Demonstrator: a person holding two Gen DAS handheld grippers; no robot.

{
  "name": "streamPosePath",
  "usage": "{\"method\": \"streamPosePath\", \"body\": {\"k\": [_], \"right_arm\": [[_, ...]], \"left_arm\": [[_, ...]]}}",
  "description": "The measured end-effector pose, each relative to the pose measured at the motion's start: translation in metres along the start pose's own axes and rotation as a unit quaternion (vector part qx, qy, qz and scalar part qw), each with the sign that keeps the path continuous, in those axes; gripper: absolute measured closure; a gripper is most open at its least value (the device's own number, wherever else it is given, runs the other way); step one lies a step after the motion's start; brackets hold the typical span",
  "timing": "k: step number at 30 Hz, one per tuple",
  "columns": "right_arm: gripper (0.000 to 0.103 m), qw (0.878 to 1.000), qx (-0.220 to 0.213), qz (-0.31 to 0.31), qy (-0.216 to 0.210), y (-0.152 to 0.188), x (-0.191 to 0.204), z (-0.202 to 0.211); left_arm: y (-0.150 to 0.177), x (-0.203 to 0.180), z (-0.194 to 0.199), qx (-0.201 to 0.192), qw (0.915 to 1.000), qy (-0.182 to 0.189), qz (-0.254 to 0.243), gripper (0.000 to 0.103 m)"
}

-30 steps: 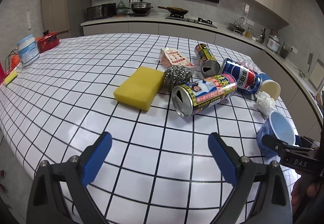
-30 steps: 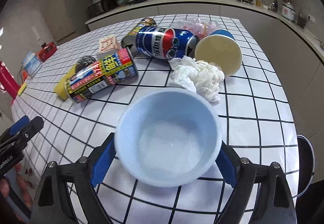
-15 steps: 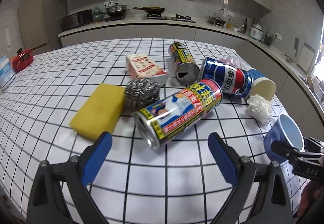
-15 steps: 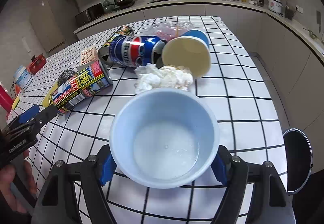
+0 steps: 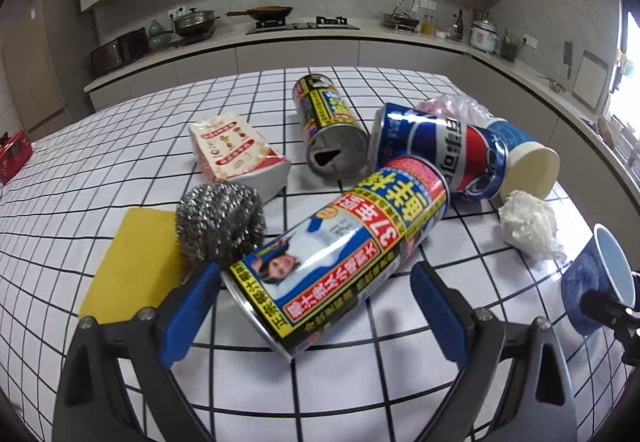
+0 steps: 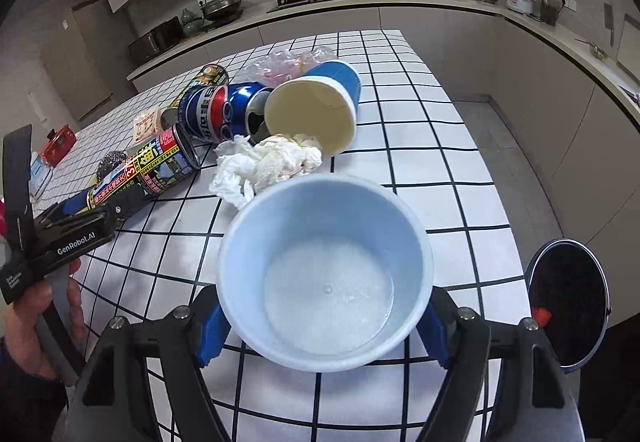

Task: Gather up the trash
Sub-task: 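Grasp the blue plastic cup with the right tool while the left tool grasps the tall spray can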

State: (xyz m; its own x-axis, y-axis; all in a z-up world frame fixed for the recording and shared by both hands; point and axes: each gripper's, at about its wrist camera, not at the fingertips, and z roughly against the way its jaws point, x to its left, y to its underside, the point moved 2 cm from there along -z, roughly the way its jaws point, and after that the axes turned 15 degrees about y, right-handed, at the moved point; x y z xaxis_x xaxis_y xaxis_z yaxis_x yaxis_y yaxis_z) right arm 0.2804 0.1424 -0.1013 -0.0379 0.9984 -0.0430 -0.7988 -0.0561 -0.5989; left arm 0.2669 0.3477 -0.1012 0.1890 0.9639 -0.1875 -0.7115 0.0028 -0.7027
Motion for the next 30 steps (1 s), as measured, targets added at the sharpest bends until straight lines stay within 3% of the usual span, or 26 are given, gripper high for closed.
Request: {"method": "streamPosePath", "body": {"k": [5,12,18,19,20,21,23,25,30], "right_arm": [[0.024,1.000,-0.001,-0.011,0.005,-0.004,-0.004,0.000],[0.024,1.000,0.000,-0.007,0.002,-0.005,-0.001,-0.003],[0.024,1.000,-0.002,-0.007,0.005,-0.003,-0.002,-0.002],[0.024,1.000,-0.002,-0.008,0.005,-0.003,-0.003,-0.002],[0.024,1.000,-0.003,-0.009,0.005,-0.004,-0.004,-0.001],[0.024,1.000,-0.004,-0.010,0.006,-0.004,-0.005,0.000],[0.024,1.000,-0.005,-0.015,0.005,-0.005,-0.008,0.001],[0.024,1.000,-0.006,-0.019,0.005,-0.006,-0.010,0.001],[0.024,1.000,-0.005,-0.016,0.008,-0.006,-0.011,-0.003]], "left_arm": [[0.011,-0.017,0.010,0.014,0.9984,0.054,0.005,0.027],[0.003,-0.021,0.010,0.003,0.9993,0.036,-0.012,0.024],[-0.001,-0.028,-0.015,0.034,0.9980,0.039,-0.037,0.020],[0.000,-0.029,-0.017,0.037,0.9976,0.045,-0.038,0.022],[0.002,-0.030,-0.016,0.039,0.9973,0.052,-0.035,0.033],[0.003,-0.030,-0.013,0.043,0.9966,0.063,-0.030,0.037],[0.007,-0.031,-0.004,0.038,0.9964,0.073,-0.017,0.038],[0.008,-0.032,0.001,0.029,0.9975,0.063,-0.017,0.037],[-0.004,-0.031,-0.006,0.018,0.9988,0.042,-0.019,0.015]]}}
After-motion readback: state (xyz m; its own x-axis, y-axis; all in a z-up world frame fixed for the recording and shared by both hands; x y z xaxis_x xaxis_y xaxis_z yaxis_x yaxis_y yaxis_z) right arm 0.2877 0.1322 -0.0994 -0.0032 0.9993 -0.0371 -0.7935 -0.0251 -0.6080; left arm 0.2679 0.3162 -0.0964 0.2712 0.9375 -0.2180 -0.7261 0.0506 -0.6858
